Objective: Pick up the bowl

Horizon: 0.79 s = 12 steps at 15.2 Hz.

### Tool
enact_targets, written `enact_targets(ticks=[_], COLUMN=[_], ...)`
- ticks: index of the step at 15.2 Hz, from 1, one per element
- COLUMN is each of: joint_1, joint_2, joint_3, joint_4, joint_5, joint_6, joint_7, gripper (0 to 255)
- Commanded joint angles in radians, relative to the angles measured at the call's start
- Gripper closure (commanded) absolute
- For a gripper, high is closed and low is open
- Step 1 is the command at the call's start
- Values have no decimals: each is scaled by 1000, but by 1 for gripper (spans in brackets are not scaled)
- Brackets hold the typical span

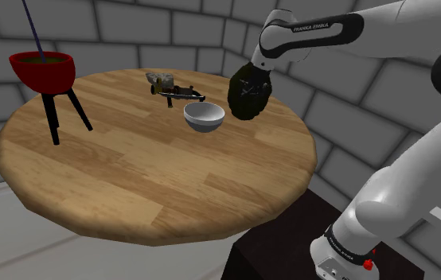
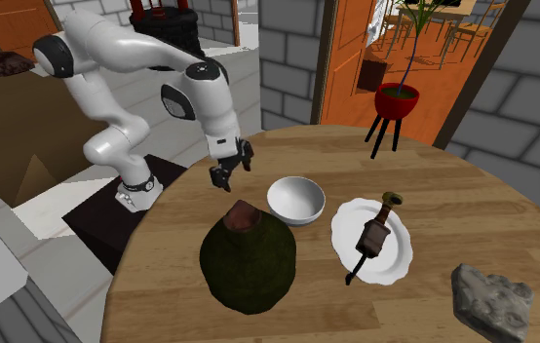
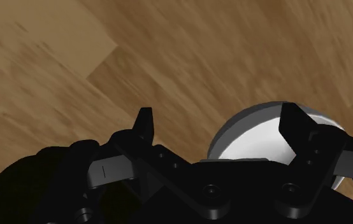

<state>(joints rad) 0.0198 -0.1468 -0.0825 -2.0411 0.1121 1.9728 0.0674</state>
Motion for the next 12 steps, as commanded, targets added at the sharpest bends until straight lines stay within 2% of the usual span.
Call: enact_targets(ticks=[1, 10, 12], joint_1=[4, -4, -5], joint_2=[84, 447, 474], joint_3=[2, 2, 3], joint_4=[71, 426, 444], joint_5=[6, 31, 33], joint_6=[14, 21, 30], joint_7=[6, 8, 7], gripper=[0, 0, 0])
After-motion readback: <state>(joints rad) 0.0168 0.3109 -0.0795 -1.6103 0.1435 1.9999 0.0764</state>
